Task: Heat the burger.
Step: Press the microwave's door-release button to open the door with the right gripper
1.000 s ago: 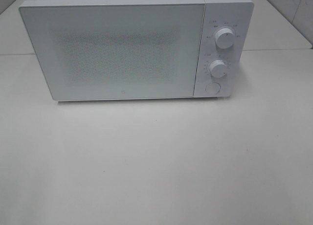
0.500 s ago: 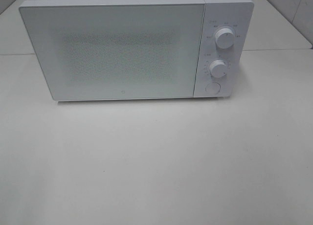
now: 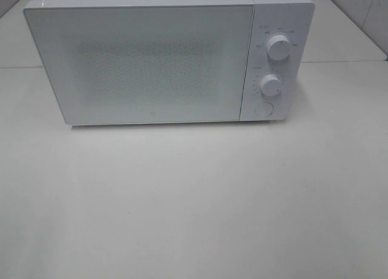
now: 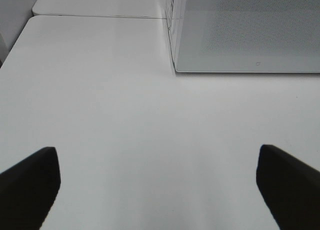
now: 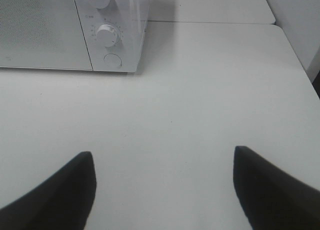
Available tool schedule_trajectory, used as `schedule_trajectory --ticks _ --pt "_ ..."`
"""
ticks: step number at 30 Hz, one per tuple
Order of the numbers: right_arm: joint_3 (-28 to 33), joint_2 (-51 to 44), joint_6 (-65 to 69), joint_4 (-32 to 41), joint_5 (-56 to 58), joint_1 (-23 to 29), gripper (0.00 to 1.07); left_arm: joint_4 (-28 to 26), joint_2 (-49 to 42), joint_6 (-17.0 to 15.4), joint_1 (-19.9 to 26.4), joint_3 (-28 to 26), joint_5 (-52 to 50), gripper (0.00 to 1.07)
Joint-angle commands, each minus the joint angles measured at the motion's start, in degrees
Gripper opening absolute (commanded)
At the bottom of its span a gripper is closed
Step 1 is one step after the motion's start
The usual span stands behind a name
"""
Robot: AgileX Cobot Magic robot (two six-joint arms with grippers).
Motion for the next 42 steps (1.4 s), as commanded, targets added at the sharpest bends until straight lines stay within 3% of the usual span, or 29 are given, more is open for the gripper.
schedule_trajectory --ticks 1,18,28,32,35,37,38,40,42 --pt "0.11 -1.66 0.17 -0.34 -0.4 0.11 0.76 0.11 -0.29 -0.11 0.23 0.17 0.17 1.01" --pt "-0.63 -1.55 0.34 -0.17 -1.55 0.11 0.75 0.11 -0.29 -0.11 0.23 0.17 0.17 1.01" --pt "-1.78 8.08 2.98 -0.06 -17.93 0.11 0.72 0.11 -0.29 -0.11 0.23 0.17 0.17 1.01" --pt "-0.11 12.89 2.46 -0.23 -29.74 0.11 0.63 0.11 -0.29 -0.11 0.23 0.17 0.17 1.01" --pt "0.57 13.64 2.46 -0.23 -31.8 0.11 0.6 0.11 -0.29 -0.11 0.23 0.17 0.17 1.01" --pt "4.7 16.67 1.83 -0.23 -42.06 0.11 0.5 0.11 -0.29 -0.11 0.23 0.17 0.17 1.01" --pt "4.7 16.67 1.83 -0.23 -42.06 0.11 0.5 0.11 -0.29 -0.11 0.23 0.17 0.17 1.01" --pt "8.08 19.02 0.11 -0.23 -50.36 0.11 0.32 0.11 -0.29 -0.11 0.23 0.17 0.17 1.01" --pt "9.22 19.94 -0.57 -0.23 -53.51 0.11 0.26 0.11 -0.29 -0.11 0.23 0.17 0.17 1.01"
